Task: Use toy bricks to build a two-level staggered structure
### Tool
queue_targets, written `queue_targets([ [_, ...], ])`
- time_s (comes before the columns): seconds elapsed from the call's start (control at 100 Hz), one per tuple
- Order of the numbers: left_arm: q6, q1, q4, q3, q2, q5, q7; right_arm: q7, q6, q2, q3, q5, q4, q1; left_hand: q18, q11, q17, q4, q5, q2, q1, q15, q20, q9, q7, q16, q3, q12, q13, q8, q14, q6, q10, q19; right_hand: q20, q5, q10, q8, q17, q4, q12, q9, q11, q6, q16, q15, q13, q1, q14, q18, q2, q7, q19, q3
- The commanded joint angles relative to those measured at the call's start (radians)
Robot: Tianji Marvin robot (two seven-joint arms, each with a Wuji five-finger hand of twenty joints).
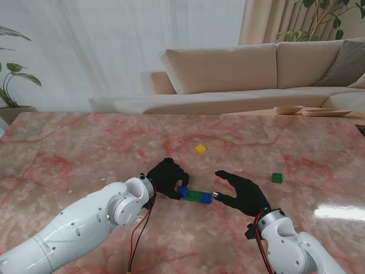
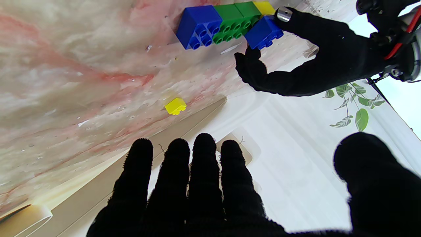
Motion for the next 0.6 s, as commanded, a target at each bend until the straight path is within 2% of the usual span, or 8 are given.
queue_targets([
  [0.0,0.004,0.0,0.005,0.004,0.0,0.002,-0.004,0.017,0.0,-0.001,0.001,0.005,0.004,-0.008,0.005,-0.013,-0.016,-0.005,0.011,0.033,-0.022,-0.028,0.012,0.011,0.017,-0.003,0.053,0.012,-0.006,0.024,0.009,-0.046,-0.019,-0.031,-0.009,0.012,-0.015,-0.01,-0.002,0.013,0.017,0.006,0.007,-0.017,-0.006,0.002,0.005,0.012,0.0,-0.015,-0.009,0.001,0.02,0.012],
  [0.59,0.007,-0.007,0.005,0.013,0.004,0.006,-0.018,0.018,-0.007,-0.001,0.004,0.009,0.004,-0.011,0.003,-0.016,-0.017,0.009,-0.02,0.043,-0.055,-0.031,0.02,-0.003,-0.007,-0.003,0.077,0.011,-0.014,0.055,0.01,-0.031,-0.018,-0.046,-0.009,0.011,-0.015,-0.01,-0.001,0.013,0.016,0.006,0.007,-0.016,-0.006,0.002,0.005,0.013,0.0,-0.015,-0.008,0.001,0.021,0.012],
])
